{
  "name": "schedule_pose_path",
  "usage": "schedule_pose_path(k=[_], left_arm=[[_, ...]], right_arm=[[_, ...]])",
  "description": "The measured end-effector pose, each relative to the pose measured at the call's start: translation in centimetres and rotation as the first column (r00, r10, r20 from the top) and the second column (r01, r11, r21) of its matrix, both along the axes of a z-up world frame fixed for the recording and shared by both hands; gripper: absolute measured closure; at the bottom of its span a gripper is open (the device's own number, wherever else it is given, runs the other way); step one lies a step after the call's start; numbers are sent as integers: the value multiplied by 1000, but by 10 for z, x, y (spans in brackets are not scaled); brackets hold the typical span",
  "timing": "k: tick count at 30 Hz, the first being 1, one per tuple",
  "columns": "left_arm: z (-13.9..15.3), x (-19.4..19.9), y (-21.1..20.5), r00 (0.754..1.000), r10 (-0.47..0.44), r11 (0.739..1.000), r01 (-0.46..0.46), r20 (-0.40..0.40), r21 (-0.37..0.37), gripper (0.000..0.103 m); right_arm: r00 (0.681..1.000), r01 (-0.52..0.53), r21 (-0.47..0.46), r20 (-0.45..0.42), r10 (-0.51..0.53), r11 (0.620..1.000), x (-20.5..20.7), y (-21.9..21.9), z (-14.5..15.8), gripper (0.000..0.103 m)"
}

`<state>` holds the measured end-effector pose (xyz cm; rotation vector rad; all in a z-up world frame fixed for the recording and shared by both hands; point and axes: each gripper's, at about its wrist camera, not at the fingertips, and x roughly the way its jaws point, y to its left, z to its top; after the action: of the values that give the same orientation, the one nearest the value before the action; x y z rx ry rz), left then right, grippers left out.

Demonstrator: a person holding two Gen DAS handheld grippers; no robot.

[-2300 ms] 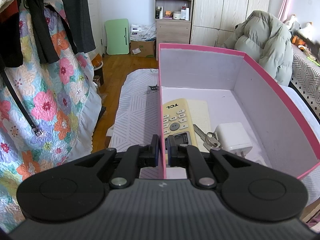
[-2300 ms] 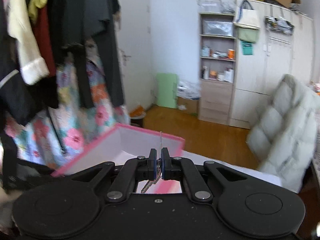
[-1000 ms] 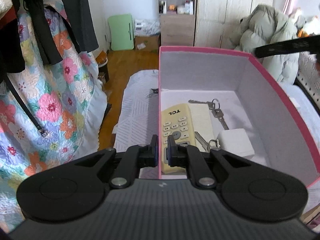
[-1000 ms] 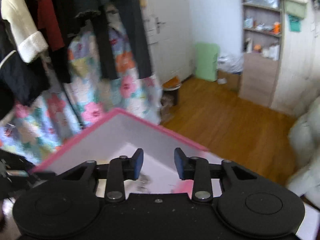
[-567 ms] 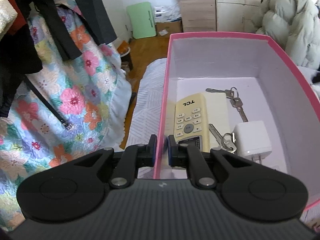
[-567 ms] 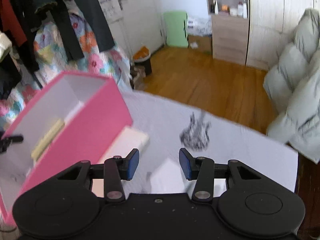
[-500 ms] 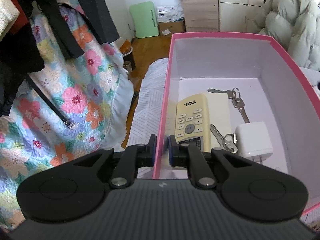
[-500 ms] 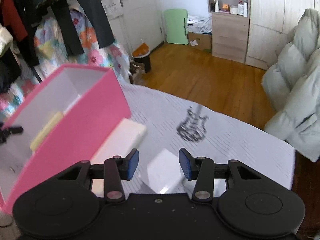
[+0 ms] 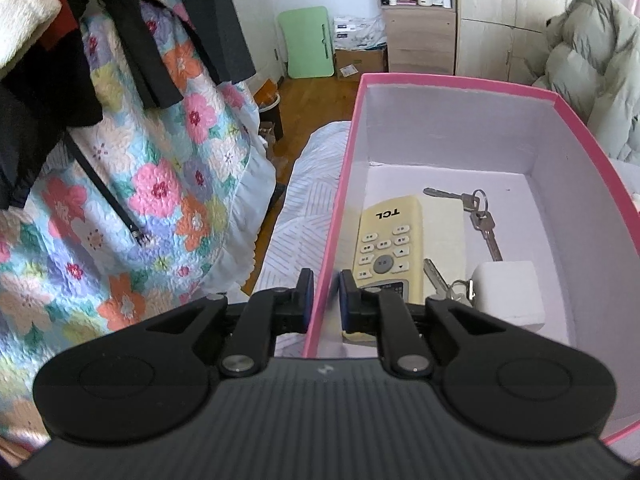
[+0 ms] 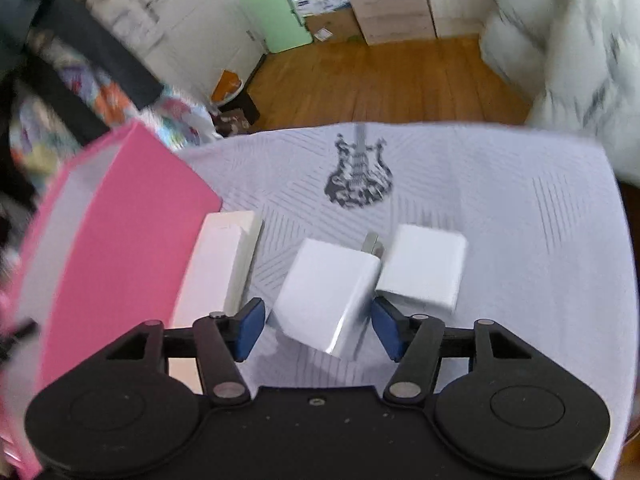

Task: Organize rigid objects
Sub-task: 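Grasp the large white charger with the right gripper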

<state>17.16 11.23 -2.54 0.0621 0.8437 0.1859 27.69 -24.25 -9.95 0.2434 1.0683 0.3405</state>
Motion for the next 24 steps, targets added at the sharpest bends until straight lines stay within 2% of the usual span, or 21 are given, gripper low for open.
schedule_pose_path(k=[3, 4, 7, 13, 24], left_arm=[[2, 1, 1, 1000, 16, 1000, -16, -13, -15, 91], [2, 2, 0, 1000, 16, 1000, -16, -15, -10, 91], [1, 1, -1, 1000, 6, 1000, -6, -12, 2, 91], [1, -1, -2, 1000, 4, 1000, -3, -9, 6, 91], [1, -1, 0, 1000, 23, 1000, -24, -9, -11, 91]], right_arm=[[998, 6, -69, 55, -2, 998, 2, 13, 0, 37], [997, 10, -104, 73, -2, 995, 0, 18, 0, 45], [993, -2, -153, 116, 20, 988, -12, 22, 3, 45], [994, -29, -128, 96, 42, 991, -26, 11, 3, 45], [991, -21, -70, 131, 30, 997, -50, -4, 5, 46]])
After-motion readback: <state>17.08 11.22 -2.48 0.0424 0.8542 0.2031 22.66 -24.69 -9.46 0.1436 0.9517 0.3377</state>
